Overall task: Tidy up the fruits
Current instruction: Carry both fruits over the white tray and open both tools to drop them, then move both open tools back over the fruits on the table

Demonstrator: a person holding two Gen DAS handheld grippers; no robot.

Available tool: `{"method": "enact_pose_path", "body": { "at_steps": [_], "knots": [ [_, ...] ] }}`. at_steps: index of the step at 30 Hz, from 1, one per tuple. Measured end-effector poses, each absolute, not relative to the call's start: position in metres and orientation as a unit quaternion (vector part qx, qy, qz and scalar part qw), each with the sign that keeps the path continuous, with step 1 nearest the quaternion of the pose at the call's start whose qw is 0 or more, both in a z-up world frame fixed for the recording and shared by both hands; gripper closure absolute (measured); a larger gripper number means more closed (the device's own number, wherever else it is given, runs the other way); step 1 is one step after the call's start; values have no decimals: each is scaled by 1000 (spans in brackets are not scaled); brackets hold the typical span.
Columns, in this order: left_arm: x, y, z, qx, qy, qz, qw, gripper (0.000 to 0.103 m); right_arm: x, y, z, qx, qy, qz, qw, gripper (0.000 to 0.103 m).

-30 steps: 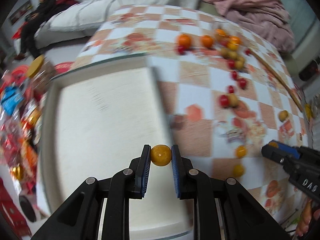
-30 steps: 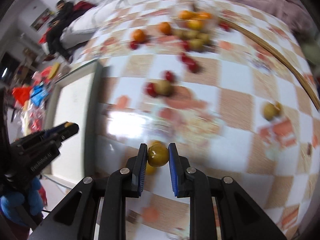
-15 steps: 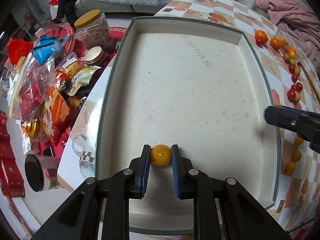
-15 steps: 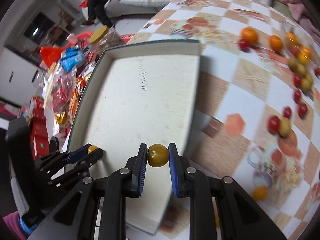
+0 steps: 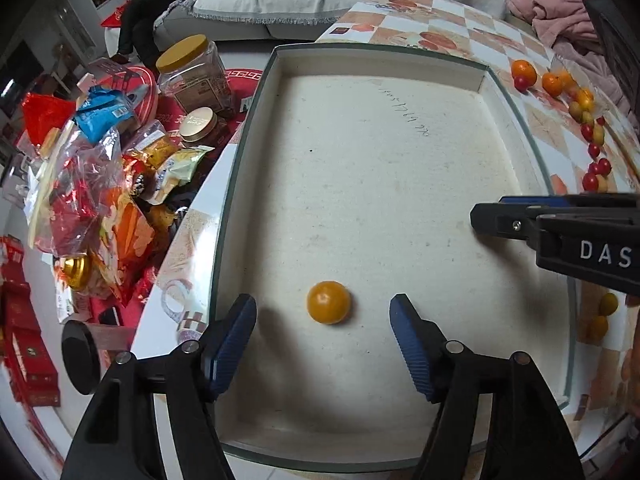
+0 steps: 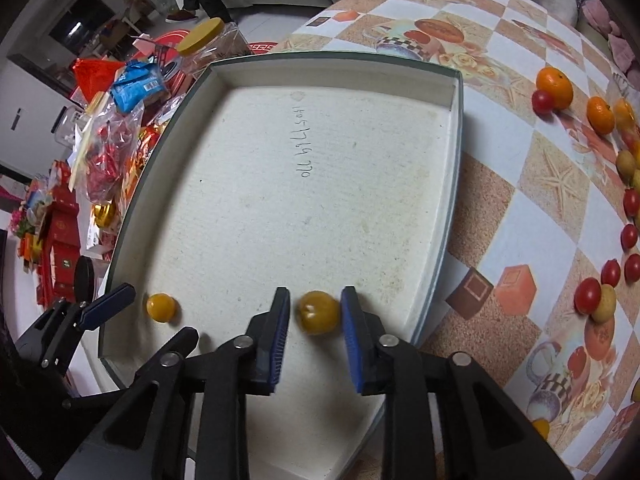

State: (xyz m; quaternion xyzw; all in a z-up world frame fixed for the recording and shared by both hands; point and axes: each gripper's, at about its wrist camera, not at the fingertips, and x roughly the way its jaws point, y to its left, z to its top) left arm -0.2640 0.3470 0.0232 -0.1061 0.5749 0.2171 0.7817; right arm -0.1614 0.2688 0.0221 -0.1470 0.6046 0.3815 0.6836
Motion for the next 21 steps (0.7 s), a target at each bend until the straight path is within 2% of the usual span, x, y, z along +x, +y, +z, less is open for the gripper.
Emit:
{"method": "enact_pose_path", "body": {
  "at_steps": [1,2,5,12,21],
  "knots": [
    [-263,346,22,-104,579,215,780,32,-162,269,23,-149,604,382,684,54],
    [-264,346,21,-104,580,216,779,32,-162,269,25,-147,603,382,685,49],
    [-263,345,21,-100,582,213,779,32,-161,266,39,-125,592,396,691,23],
    [-247,327,36,-63,581,190,789,32,-151,232,69,-90,571,376,724,21],
    [-195,266,64,-23,558,111,822,32,-123,116,66,-33,589,249,768,21]
  ]
}}
